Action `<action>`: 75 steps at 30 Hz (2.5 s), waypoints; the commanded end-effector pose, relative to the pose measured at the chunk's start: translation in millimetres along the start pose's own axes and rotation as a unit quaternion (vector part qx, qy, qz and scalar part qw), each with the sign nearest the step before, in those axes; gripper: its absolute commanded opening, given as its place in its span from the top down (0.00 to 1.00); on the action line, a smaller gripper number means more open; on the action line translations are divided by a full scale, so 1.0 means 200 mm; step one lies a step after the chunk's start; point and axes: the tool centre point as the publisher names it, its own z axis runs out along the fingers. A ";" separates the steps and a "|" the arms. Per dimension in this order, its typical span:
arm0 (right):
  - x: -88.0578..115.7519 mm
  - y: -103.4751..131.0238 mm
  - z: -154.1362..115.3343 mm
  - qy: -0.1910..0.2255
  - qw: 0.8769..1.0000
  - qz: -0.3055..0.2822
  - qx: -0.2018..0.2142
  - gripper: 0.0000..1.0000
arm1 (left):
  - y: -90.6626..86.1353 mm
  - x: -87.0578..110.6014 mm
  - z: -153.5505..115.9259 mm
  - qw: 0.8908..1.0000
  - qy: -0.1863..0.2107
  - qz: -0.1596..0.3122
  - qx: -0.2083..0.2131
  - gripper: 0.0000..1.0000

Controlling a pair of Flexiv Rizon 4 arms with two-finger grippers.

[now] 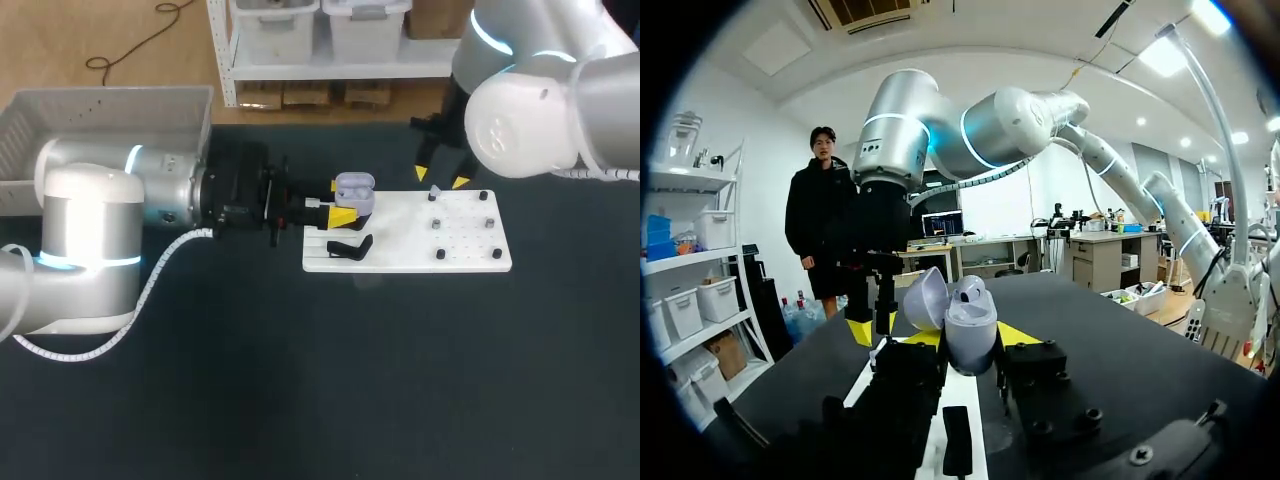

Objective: Pick up each earbud case from the left stands, insert the matching earbuds, close the lid, and place the case in the box.

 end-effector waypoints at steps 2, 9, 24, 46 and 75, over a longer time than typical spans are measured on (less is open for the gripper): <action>0.00 -0.01 0.04 0.000 1.000 0.001 -0.002 0.52 | 0.00 0.00 0.00 1.000 0.000 0.001 -0.002 1.00; 0.02 -0.02 0.07 0.000 1.000 0.003 -0.005 0.52 | 0.00 0.00 0.00 1.000 0.000 0.001 -0.002 1.00; 0.01 -0.05 0.10 -0.006 1.000 0.011 -0.007 0.59 | 0.00 0.00 0.00 1.000 0.000 0.001 -0.002 1.00; -0.01 -0.04 0.16 -0.003 1.000 0.006 -0.005 0.72 | 0.00 0.00 0.00 1.000 0.000 0.001 -0.002 1.00; 0.12 -0.07 -0.09 -0.010 1.000 0.016 -0.004 1.00 | 0.00 0.00 0.00 1.000 0.000 0.001 -0.002 1.00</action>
